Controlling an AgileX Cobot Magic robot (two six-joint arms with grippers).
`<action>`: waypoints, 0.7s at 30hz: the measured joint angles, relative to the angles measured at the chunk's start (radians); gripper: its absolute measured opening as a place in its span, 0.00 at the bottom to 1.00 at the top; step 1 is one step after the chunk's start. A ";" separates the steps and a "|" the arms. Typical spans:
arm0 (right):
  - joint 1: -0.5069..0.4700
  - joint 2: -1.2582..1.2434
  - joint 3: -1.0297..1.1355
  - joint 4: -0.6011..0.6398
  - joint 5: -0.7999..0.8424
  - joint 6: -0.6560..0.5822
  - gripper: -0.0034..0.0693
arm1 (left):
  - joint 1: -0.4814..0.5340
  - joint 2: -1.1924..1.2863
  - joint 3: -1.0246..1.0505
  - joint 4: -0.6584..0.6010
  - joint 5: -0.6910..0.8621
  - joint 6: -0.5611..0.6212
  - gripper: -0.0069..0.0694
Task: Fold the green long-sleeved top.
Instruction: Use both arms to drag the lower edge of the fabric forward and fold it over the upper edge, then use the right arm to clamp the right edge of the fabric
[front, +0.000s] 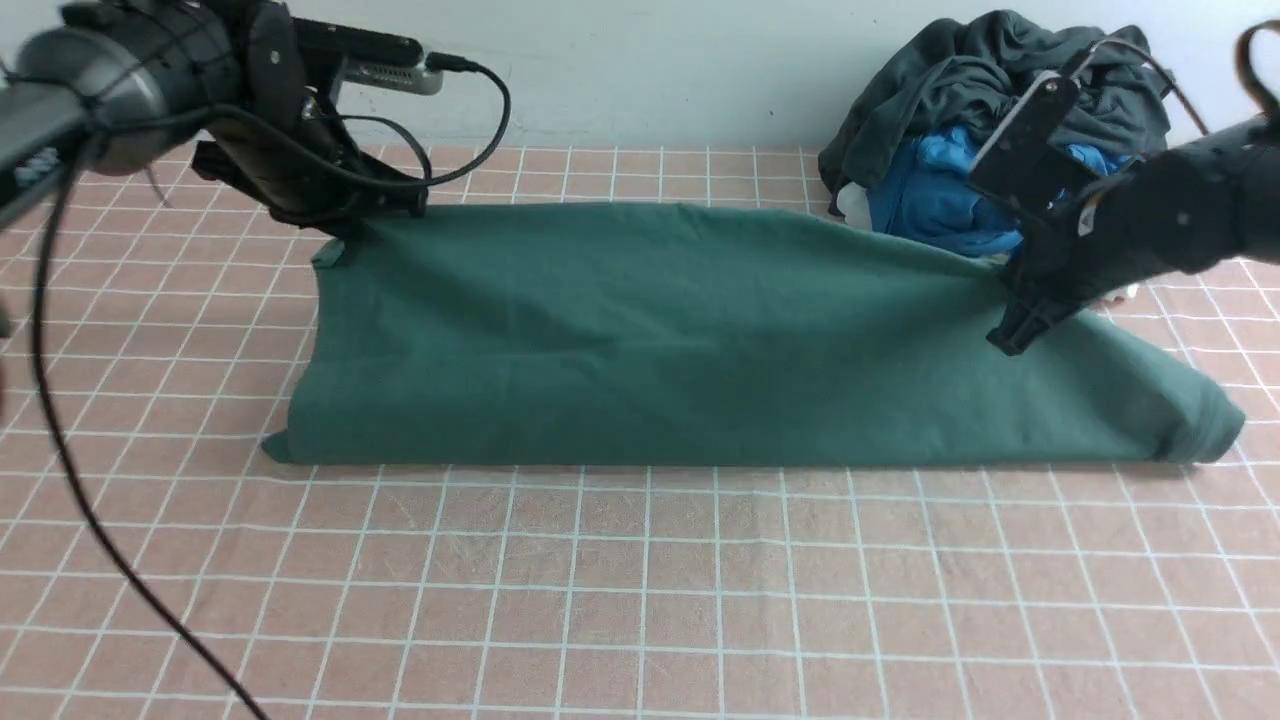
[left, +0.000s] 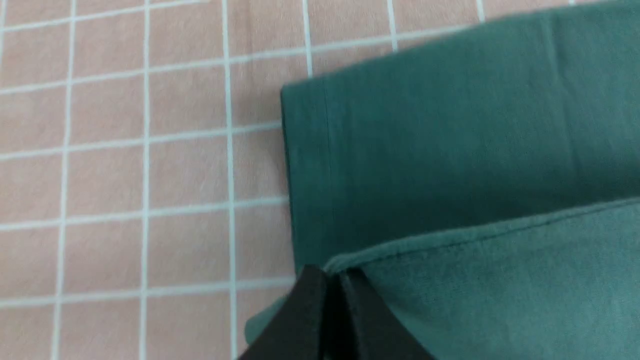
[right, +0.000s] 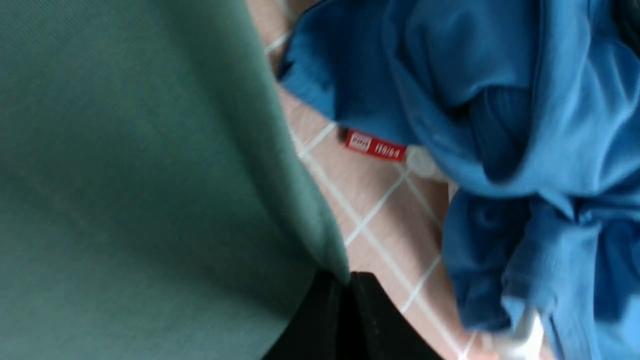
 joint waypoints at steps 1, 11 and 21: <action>0.000 0.041 -0.043 -0.001 0.003 0.000 0.07 | 0.000 0.080 -0.085 0.000 0.022 -0.006 0.12; -0.006 0.151 -0.245 -0.062 0.152 0.146 0.44 | 0.004 0.365 -0.539 0.021 0.201 0.004 0.48; -0.139 0.075 -0.279 0.175 0.654 0.307 0.55 | 0.015 0.180 -0.672 -0.001 0.432 0.135 0.54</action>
